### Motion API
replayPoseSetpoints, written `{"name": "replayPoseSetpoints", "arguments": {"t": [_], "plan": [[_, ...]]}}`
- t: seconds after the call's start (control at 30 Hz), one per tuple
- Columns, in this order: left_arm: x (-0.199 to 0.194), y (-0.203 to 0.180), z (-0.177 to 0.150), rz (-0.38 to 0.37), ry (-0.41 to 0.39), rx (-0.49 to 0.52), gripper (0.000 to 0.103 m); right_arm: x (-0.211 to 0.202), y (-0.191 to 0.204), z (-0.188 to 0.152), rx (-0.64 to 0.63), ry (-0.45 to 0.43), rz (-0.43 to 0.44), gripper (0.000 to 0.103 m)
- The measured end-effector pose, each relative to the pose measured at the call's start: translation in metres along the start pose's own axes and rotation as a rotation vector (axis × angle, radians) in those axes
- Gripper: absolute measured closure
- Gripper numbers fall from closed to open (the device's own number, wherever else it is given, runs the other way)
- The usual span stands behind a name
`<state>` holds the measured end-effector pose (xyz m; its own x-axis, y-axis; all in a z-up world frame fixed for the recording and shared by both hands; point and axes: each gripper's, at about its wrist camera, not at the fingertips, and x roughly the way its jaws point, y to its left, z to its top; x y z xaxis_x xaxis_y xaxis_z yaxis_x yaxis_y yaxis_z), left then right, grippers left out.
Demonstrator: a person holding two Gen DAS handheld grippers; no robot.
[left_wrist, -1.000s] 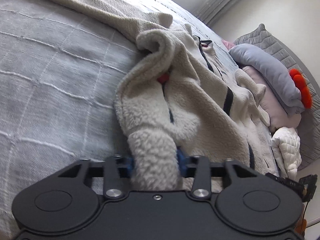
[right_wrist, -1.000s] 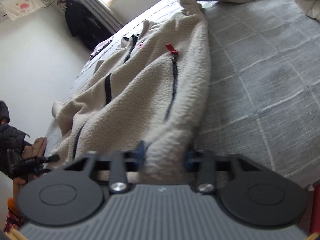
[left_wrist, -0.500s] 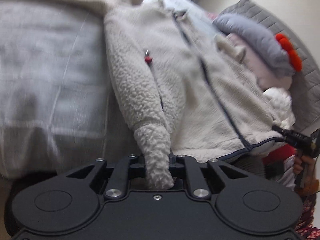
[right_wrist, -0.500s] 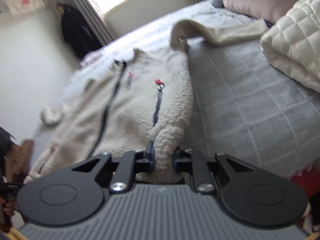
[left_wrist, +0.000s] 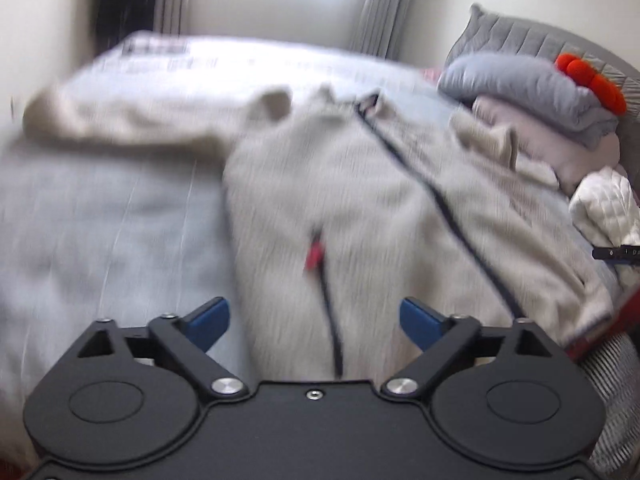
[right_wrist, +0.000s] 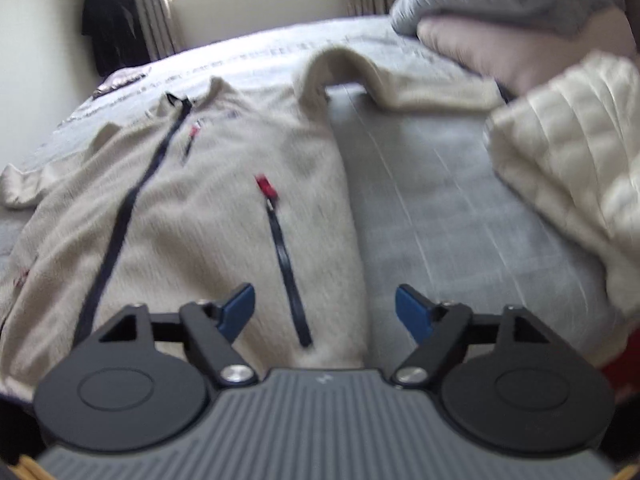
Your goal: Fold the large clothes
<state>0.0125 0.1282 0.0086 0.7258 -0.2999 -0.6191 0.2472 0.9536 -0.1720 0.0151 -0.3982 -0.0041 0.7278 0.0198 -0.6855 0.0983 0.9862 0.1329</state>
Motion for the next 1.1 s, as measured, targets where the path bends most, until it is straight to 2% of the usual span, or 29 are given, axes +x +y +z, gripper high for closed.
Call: {"name": "replayPoseSetpoints", "arguments": {"t": [0.07,0.17,0.3,0.33,0.4,0.47,0.5,0.6,0.67,0.73,0.8,0.87,0.93,1.1], "plan": [[0.028,-0.015,0.016,-0.003,-0.037,0.034,0.006,0.016,0.019,0.017,-0.038,-0.044,0.02,0.015],[0.072,-0.038,0.033,-0.021,-0.091,0.066,0.006,0.056,0.051,0.036,-0.067,-0.091,0.078,0.013],[0.133,-0.048,0.036,-0.031,-0.152,0.095,0.006,0.114,0.072,0.042,-0.06,-0.131,0.149,0.013],[0.143,-0.045,0.032,-0.024,-0.141,0.089,0.006,0.128,0.072,0.04,-0.053,-0.132,0.143,0.013],[0.159,-0.03,0.021,-0.03,-0.065,0.048,0.006,0.152,0.065,0.03,-0.045,-0.106,0.108,0.013],[0.149,-0.018,0.018,-0.08,-0.068,0.01,0.006,0.154,0.052,0.02,-0.031,-0.126,0.124,0.013],[0.144,-0.017,0.017,-0.08,-0.047,0.026,0.006,0.147,0.046,0.019,-0.014,-0.116,0.125,0.013],[0.129,-0.024,0.004,-0.024,-0.004,0.13,0.006,0.135,0.05,0.012,-0.115,-0.051,0.052,0.013],[0.121,-0.029,0.007,-0.002,0.042,0.152,0.006,0.126,0.053,0.011,-0.124,-0.021,0.01,0.009],[0.114,-0.024,0.018,-0.013,0.079,0.109,0.006,0.121,0.058,0.018,-0.094,0.003,-0.005,0.004],[0.106,-0.009,0.032,-0.013,0.065,0.035,0.006,0.118,0.064,0.027,-0.06,-0.014,0.021,0.004],[0.1,0.011,0.049,0.033,0.031,-0.02,0.005,0.12,0.075,0.035,-0.058,-0.016,0.039,0.004],[0.097,0.037,0.067,0.112,-0.006,-0.054,0.005,0.124,0.088,0.043,-0.081,-0.035,0.047,0.003],[0.103,0.123,0.102,0.3,-0.055,-0.177,0.005,0.145,0.111,0.055,-0.104,-0.053,0.034,0.003]]}}
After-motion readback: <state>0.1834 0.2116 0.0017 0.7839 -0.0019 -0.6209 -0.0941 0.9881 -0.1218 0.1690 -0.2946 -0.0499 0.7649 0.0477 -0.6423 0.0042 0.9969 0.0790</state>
